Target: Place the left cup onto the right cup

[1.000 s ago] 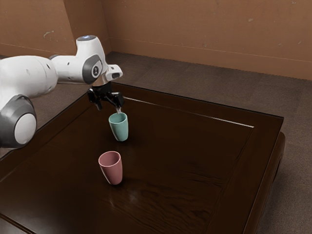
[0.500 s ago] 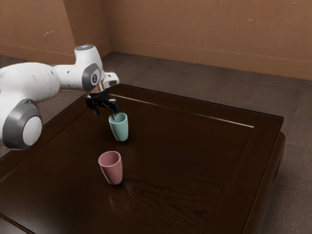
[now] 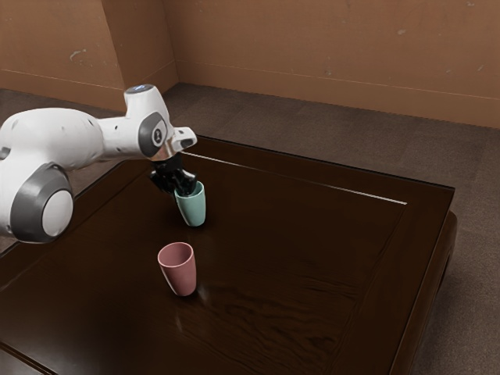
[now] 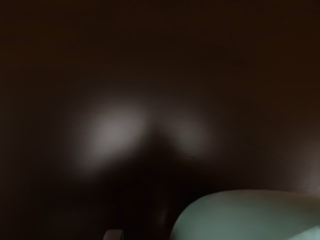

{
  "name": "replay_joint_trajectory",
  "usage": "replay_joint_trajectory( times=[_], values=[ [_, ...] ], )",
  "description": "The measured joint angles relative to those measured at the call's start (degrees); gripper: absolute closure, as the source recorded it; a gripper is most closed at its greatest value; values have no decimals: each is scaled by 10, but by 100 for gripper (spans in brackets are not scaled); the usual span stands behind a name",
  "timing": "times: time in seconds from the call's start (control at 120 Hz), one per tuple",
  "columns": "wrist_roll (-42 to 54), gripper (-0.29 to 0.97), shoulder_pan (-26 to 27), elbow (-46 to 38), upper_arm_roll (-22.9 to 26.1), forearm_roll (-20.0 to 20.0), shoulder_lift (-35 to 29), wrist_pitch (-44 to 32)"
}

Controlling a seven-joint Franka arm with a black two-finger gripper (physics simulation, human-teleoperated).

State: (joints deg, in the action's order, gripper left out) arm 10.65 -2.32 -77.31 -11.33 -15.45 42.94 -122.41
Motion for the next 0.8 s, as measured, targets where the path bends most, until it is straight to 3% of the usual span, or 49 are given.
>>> replay_joint_trajectory(
  times=[0.192,0.5,0.8],
  values=[
    [1,73,4,1,0,-6,-1,-1],
    [0,77,11,3,0,5,-20,5],
    [-6,78,52,-106,0,38,-208,77]
  ],
)
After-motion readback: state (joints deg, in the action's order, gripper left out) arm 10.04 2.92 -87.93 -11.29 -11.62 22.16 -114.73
